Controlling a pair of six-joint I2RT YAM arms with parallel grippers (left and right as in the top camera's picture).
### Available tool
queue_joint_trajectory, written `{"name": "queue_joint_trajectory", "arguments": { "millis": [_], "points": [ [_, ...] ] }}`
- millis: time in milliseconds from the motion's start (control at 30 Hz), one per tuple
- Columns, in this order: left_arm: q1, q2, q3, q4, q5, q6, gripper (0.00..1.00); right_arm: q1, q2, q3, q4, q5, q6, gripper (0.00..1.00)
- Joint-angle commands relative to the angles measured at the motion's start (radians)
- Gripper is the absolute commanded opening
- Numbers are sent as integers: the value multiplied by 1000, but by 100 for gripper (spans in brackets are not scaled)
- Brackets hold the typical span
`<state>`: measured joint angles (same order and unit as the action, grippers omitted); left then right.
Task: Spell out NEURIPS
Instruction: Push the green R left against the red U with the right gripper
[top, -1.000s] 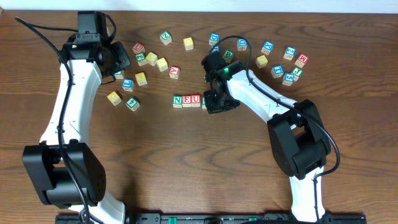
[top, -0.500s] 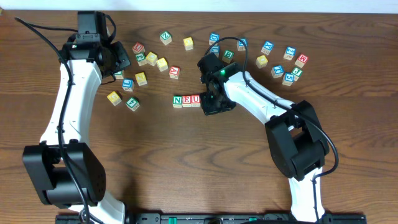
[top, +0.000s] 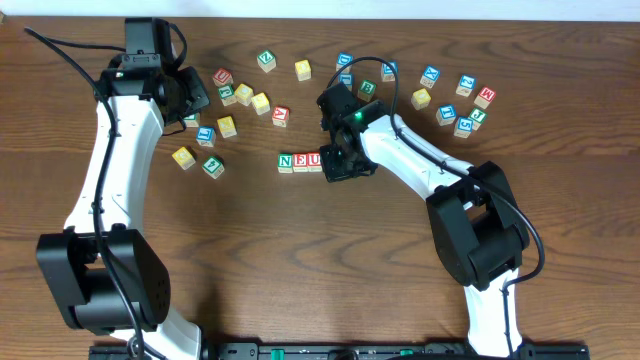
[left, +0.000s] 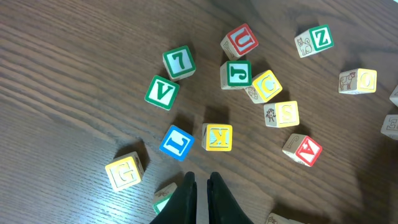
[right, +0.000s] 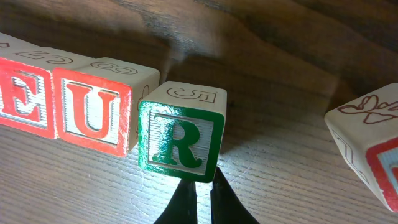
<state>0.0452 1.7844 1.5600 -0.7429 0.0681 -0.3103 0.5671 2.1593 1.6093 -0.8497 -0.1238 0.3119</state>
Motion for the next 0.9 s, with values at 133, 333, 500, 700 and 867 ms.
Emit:
{"name": "queue_joint_trajectory", "arguments": {
  "millis": [133,333,500,700,867],
  "points": [
    [2,8,-8,0,-16,2,8,4,14,16,14,-18,17,4],
    [2,8,-8,0,-16,2,8,5,14,16,19,-18,17,4],
    [2,8,-8,0,-17,2,8,5,14,16,21,-18,17,4],
    [2,8,-8,0,-16,2,8,5,10,17,14,-18,16,1],
    [2,8,-8,0,-16,2,8,-3,-24,20,-8,-18,16,1]
  ]
}}
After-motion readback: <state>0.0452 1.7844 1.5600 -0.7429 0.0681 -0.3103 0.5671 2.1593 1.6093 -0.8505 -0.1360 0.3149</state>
